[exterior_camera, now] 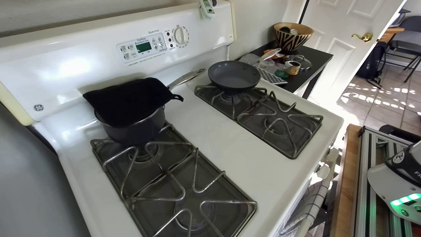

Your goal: Brush the top of the stove.

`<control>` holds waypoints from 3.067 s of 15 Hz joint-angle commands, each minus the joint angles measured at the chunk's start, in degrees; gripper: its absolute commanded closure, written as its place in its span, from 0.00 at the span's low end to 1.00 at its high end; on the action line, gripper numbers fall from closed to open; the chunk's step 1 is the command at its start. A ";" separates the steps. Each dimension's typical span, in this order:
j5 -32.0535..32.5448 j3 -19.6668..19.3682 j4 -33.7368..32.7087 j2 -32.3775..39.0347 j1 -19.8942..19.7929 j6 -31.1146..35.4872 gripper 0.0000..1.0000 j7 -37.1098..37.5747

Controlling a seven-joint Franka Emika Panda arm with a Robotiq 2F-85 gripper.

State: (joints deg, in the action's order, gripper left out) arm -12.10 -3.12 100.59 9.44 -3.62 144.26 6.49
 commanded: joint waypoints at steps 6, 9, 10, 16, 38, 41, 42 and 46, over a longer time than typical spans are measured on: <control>1.79 1.21 -0.55 1.80 2.50 -0.25 0.96 4.03; 1.82 1.90 -1.36 2.74 3.29 -0.05 0.96 4.30; 1.83 2.13 -1.72 3.02 3.57 0.12 0.96 4.17; 1.69 3.40 -5.08 5.56 4.97 0.03 0.96 4.03; 1.01 4.14 -2.64 -4.95 4.82 -4.29 0.96 3.32; 1.50 2.35 0.39 -9.12 3.02 -5.88 0.96 2.76; 1.67 1.83 1.25 -10.52 2.44 -6.32 0.96 1.65; 1.80 -0.75 5.59 -14.34 -0.05 -7.23 0.96 -4.38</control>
State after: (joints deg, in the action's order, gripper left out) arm -10.98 -2.53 101.09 -0.69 -2.30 138.24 5.74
